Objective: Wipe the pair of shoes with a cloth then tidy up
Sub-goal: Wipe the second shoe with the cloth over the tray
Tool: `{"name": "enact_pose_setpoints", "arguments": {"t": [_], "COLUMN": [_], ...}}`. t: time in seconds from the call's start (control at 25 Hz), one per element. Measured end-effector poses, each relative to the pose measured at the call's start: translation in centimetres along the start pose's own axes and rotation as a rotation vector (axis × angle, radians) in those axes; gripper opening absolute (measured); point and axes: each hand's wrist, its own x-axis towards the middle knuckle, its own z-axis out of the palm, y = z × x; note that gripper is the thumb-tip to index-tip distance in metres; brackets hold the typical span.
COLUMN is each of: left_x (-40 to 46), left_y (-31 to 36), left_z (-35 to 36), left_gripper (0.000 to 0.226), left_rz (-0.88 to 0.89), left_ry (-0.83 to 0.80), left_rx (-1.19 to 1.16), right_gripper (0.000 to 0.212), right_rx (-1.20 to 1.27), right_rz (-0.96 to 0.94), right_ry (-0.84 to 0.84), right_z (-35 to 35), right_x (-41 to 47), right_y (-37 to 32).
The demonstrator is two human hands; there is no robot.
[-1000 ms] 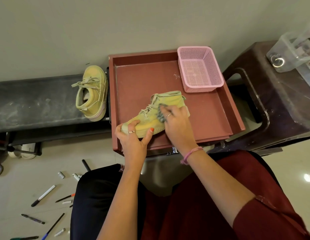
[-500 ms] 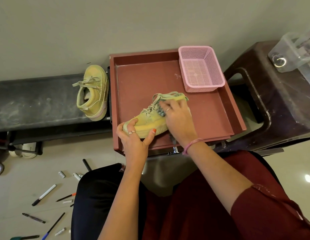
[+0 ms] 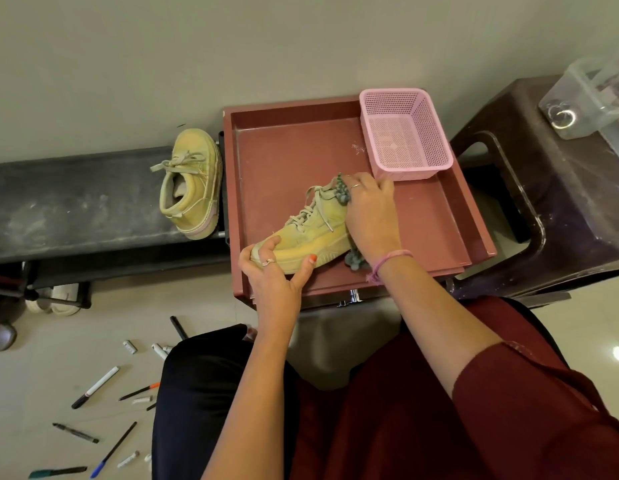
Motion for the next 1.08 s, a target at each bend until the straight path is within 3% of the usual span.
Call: {"name": "enact_pose_setpoints", "arguments": {"t": [0.2, 0.44, 0.52, 0.6, 0.68, 0.72, 0.8, 0.88, 1.0, 1.04, 1.08], "left_x": [0.2, 0.0, -0.1, 0.0, 0.0, 0.0, 0.0, -0.1, -0.2, -0.2, -0.2], "left_y": [-0.1, -0.3, -0.2, -0.2, -0.2, -0.1, -0.1, -0.1, 0.2, 0.3, 0.4], "left_z": [-0.1, 0.0, -0.1, -0.1, -0.2, -0.3, -0.3, -0.3, -0.6, -0.7, -0.8], "left_gripper": [0.059, 0.06, 0.059, 0.06, 0.061, 0.061, 0.062, 0.062, 0.06, 0.059, 0.059], "left_rz": [-0.028, -0.034, -0.049, -0.051, -0.05, -0.048, -0.057, -0.077, -0.074, -0.071, -0.076], "left_ry": [-0.01, -0.027, -0.028, -0.029, -0.037, -0.039, -0.049, -0.059, -0.065, -0.076, -0.083], "left_rx": [-0.017, -0.001, -0.011, -0.008, -0.015, -0.018, -0.019, -0.041, -0.061, -0.063, -0.07], "right_gripper": [0.039, 0.05, 0.047, 0.043, 0.044, 0.046, 0.05, 0.053, 0.057, 0.057, 0.055], "right_rx": [0.036, 0.334, 0.258, 0.168, 0.156, 0.184, 0.319, 0.348, 0.143, 0.126, 0.165], "right_rz": [-0.214, 0.2, 0.056, -0.233, -0.303, -0.213, 0.141, 0.239, -0.218, -0.267, -0.201], "right_ry": [0.075, 0.053, 0.02, 0.045, 0.097, 0.105, 0.09, 0.039, 0.033, 0.047, 0.05], "right_z": [1.3, 1.4, 1.6, 2.1, 2.6, 2.8, 2.6, 1.9, 2.5, 2.7, 2.6], "right_x": [-5.8, -2.2, -2.8, -6.1, -8.3, -7.8, -5.5, -4.7, -7.9, -8.7, -8.7], "right_y": [-0.4, 3.9, 2.2, 0.9, 1.8, 2.3, 2.3, 1.0, 0.6, 1.7, 2.6]}}
